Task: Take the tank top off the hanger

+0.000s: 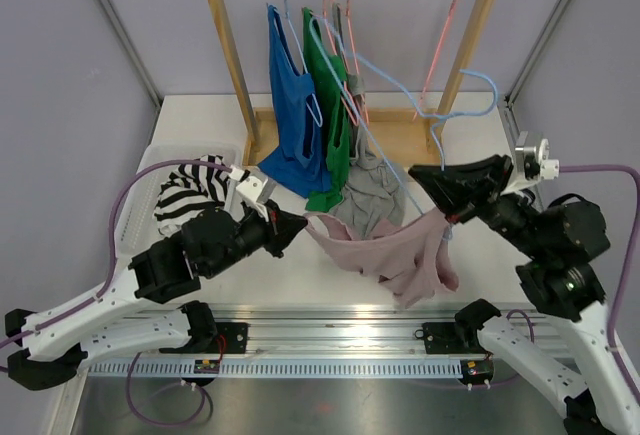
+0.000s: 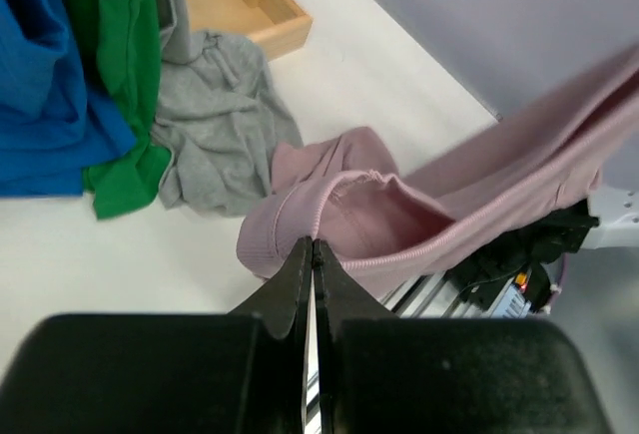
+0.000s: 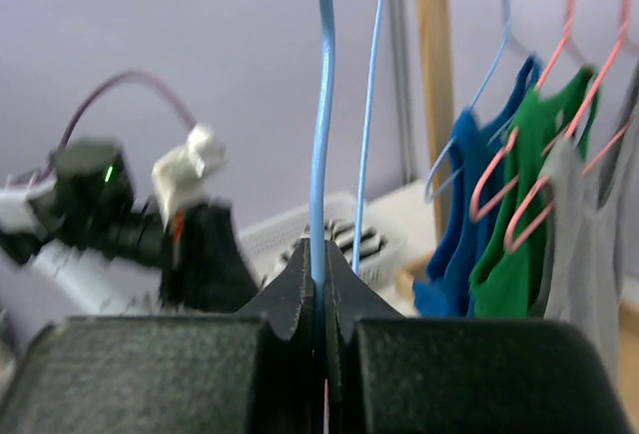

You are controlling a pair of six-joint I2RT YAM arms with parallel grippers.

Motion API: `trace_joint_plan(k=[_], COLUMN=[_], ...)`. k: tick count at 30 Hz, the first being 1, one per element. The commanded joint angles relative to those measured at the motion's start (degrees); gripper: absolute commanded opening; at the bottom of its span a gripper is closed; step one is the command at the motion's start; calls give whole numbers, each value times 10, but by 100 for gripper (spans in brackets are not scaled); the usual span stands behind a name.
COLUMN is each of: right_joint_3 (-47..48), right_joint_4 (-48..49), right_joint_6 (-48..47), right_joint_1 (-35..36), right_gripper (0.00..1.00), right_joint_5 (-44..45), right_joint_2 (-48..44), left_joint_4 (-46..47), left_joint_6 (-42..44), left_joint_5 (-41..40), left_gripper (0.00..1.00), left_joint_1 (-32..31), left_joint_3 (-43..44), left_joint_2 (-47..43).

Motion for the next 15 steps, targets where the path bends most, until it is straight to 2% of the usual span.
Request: trace_joint_plan(k=[1,2,4,6,7,8,9,10,15], right_joint_3=[-32,-27,-15,-47,-76,-112,-174,-194,-198], right_joint_4=[355,364,337,356,392,503,557,593,574], right_joint_6=[50,34,-4,-18,-19,-17,-11,-10,-56], right_joint_1=[0,0,0,0,0,1,0,0,0], right_gripper=[0,0,0,0,0,0,0,0,0], right_joint_5=[118,157,190,275,291,302,321,328,344], right_joint_2=[37,52,60,47,39,29,26,29,29], left_joint_4=[-52,-67,-90,-121,-122,-105,-89,-63,-87], left_joint_6=[-16,-30,-52,-66,-61,-54,-47,-42,-78], left_joint_5=[7,-40,-71,-107,-102,-69,-47,-26,-47], left_gripper=[0,0,0,0,0,0,0,0,0], left_joint_1=[0,0,0,0,0,-1,0,0,0], left_joint_3=[-12,-14,-15,-15,-19,-25,-44,-53,-73], left_joint_2=[-7,-7,-5,-3,-6,-10,-15,-25,-31])
